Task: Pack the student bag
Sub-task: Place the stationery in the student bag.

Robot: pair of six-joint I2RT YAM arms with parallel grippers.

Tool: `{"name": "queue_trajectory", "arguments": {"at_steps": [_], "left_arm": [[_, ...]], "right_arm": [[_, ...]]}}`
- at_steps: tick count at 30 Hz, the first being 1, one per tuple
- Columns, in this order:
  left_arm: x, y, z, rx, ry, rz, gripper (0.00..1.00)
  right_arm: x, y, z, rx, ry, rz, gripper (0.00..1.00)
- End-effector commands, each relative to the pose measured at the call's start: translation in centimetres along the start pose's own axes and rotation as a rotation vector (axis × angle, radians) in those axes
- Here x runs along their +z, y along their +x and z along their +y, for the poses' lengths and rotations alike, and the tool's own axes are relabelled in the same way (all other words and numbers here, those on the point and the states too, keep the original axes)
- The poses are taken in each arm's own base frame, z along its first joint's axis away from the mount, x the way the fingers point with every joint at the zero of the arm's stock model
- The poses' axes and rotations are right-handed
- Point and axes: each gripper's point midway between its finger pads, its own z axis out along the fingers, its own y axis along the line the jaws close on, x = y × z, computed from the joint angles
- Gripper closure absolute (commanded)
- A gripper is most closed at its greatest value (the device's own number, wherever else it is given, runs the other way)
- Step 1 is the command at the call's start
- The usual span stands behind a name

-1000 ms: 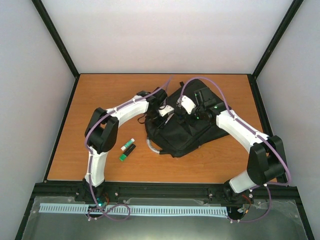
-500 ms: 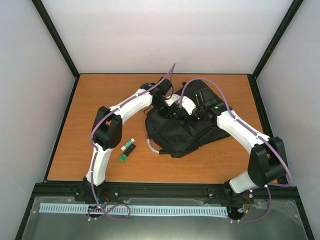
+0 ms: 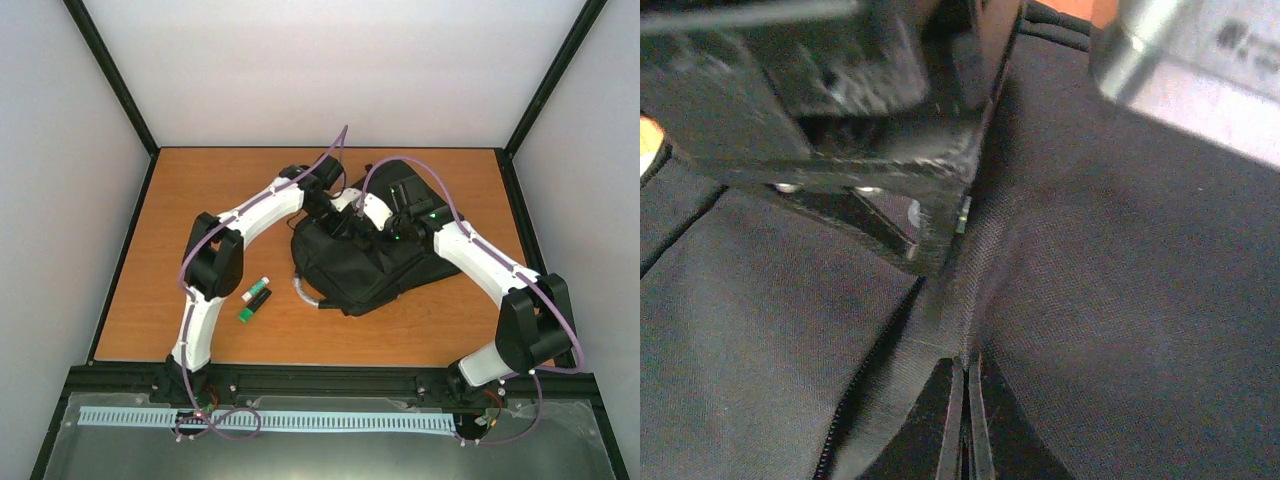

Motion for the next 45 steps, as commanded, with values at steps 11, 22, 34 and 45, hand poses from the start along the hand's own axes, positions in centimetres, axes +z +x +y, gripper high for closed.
{"name": "queue_trajectory", "arguments": {"at_steps": [11,22,34,45], "left_arm": [[-9.4,4.3,2.6,-0.125,-0.114,-0.094,0.46],[-8.6,8.3,5.8,-0.388,0.057,-0.088,0.24],[-5.8,7.2,6.4,-0.417,0.151,-0.042,0.55],[-9.1,6.1,3.6,-0.310,0.212,-0.110,0.99]], "right_arm": [[-0.6,-0.9,0.9,-0.026,-0.028,-0.036,0.42],[1.8,-2.8,-0.5,-0.094,0.080,0.000,0.00],[5.6,-5.5,-0.2,-0.170,0.197,0.046,0.00],[5.8,-3.6,-4.2,-0.137,0.455,0.132,0.00]]}}
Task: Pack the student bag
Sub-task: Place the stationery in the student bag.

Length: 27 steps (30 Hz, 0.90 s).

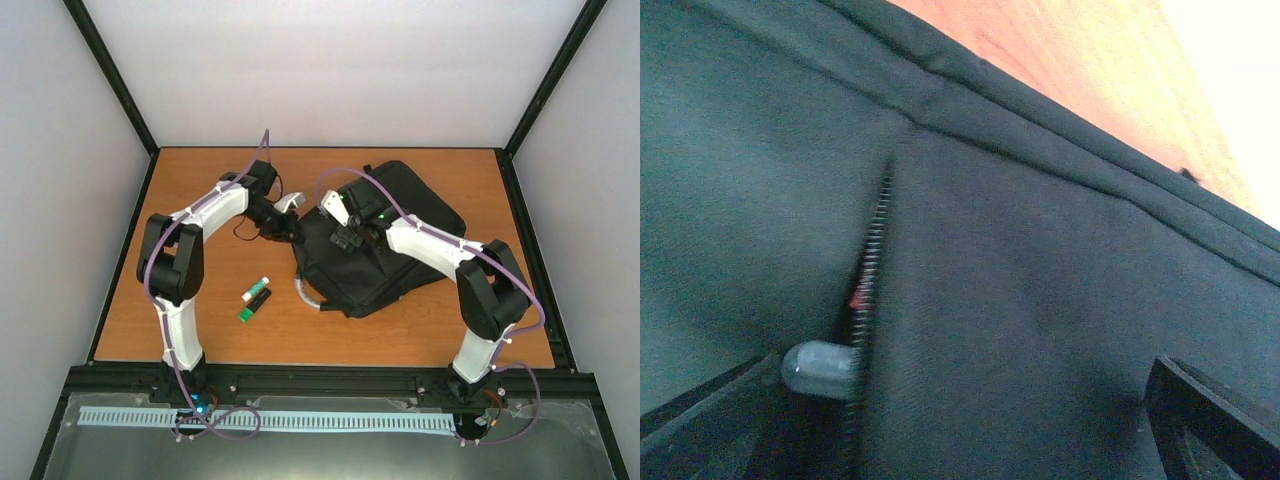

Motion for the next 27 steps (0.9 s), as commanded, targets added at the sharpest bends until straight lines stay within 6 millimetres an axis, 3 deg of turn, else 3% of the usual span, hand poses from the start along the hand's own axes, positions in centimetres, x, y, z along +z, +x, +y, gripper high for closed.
{"name": "queue_trajectory", "arguments": {"at_steps": [1,8,12,16,24,25,27], "left_arm": [[-3.3,-0.9,-4.0,0.119,0.075,-0.080,0.99],[-4.8,-0.7,-4.4,0.160,0.028,-0.106,0.99],[-4.8,-0.5,-3.5,0.162,-0.017,-0.108,0.99],[-4.7,-0.6,-3.6,0.165,-0.015,-0.111,0.99],[-5.1,-1.3,-2.9,0.195,-0.071,-0.115,0.98],[-5.4,-1.5,-2.5,0.213,-0.108,-0.116,0.95],[-6.5,-2.1,-1.2,0.239,-0.221,-0.123,0.81]], "right_arm": [[-0.6,0.4,-3.1,0.035,0.160,0.015,0.00],[-1.6,2.1,-6.8,0.085,0.224,0.039,0.00],[-2.7,2.3,-7.6,0.096,0.220,0.035,0.00],[-4.3,1.2,-6.3,0.125,0.111,-0.023,0.00],[-7.3,-0.9,-0.5,0.107,-0.243,-0.151,0.00],[-7.9,-1.3,-0.4,0.115,-0.261,-0.165,0.00],[-9.1,-2.2,-0.5,0.129,-0.279,-0.200,0.00]]}}
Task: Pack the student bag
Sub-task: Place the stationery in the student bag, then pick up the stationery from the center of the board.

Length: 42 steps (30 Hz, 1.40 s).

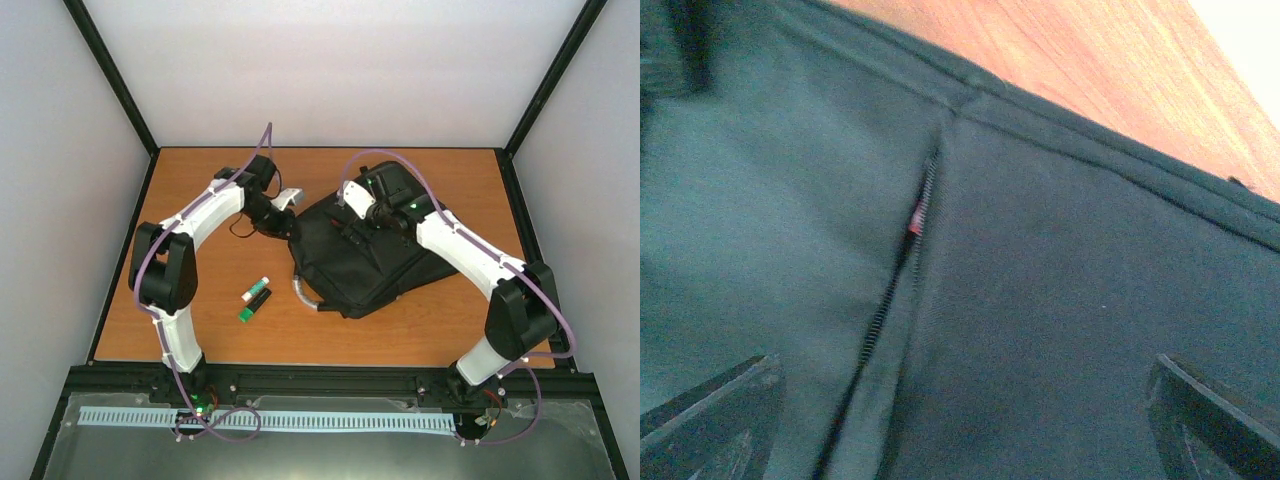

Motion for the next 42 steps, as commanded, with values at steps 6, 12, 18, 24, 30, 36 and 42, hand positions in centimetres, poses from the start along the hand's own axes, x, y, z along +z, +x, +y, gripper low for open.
{"name": "queue_trajectory", "arguments": {"at_steps": [6,12,18,24,30,36,42], "left_arm": [[-6.3,-2.7,2.7,0.191,-0.362,-0.100,0.35],[-12.5,-2.7,7.2,0.241,-0.783,-0.135,0.00],[-11.8,-1.1,7.1,0.200,-0.752,-0.138,0.00],[-12.0,2.2,3.9,0.231,-0.621,-0.206,0.00],[-10.1,7.7,7.3,0.249,-0.727,-0.076,0.00],[-5.0,10.7,6.7,0.090,-0.481,0.054,0.00],[-3.8,12.0,6.5,0.112,-0.414,0.144,0.07]], "right_arm": [[-3.9,-2.8,2.0,0.033,-0.151,-0.124,0.00],[-4.0,-2.3,2.0,-0.009,-0.142,-0.118,0.00],[-4.4,-2.4,3.1,0.034,-0.205,-0.140,0.00],[-4.3,-2.1,2.9,0.035,-0.187,-0.133,0.00],[-4.0,-2.0,3.7,0.049,-0.225,-0.152,0.00],[-3.8,-1.4,4.1,0.051,-0.235,-0.143,0.00],[-3.4,-1.2,4.5,0.060,-0.252,-0.150,0.00]]}}
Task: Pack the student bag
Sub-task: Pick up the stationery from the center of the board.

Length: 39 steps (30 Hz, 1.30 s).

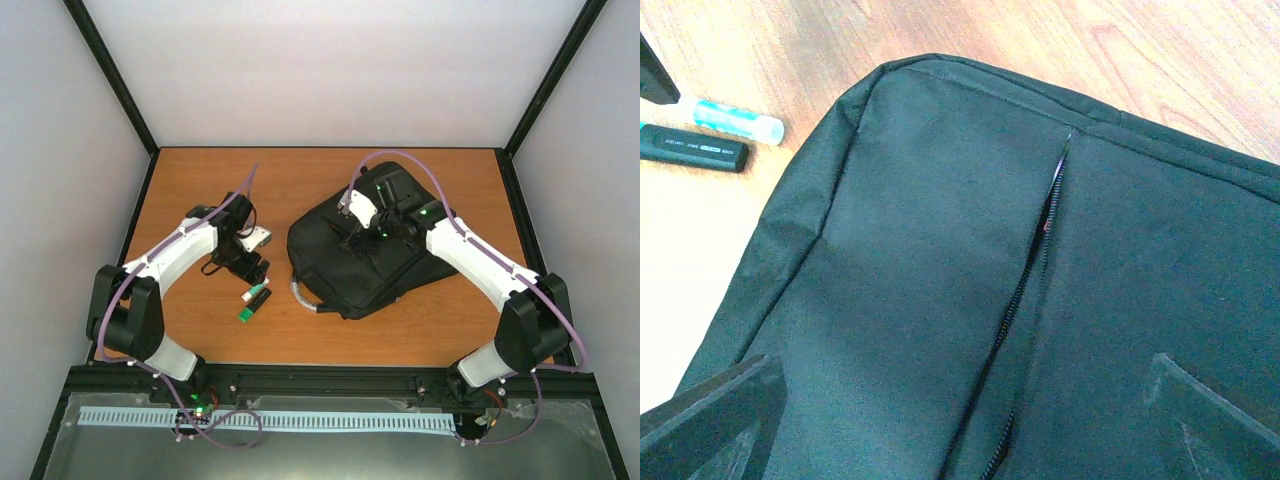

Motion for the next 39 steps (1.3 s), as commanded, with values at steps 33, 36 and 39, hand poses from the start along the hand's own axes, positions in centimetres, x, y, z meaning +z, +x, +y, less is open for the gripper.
{"name": "queue_trajectory", "arguments": {"at_steps": [33,36,39], "left_arm": [[5.3,1.5,-0.1,0.182,-0.027,0.211,0.52],[5.7,0.8,0.5,0.192,-0.058,0.203,0.53],[5.9,-0.5,1.2,0.207,-0.086,0.194,0.56]], "right_arm": [[0.1,-0.2,-0.4,-0.006,0.023,-0.027,0.00],[0.1,0.0,-0.5,-0.010,0.027,-0.024,0.00],[0.1,0.2,-0.4,-0.014,0.030,-0.018,0.00]]}}
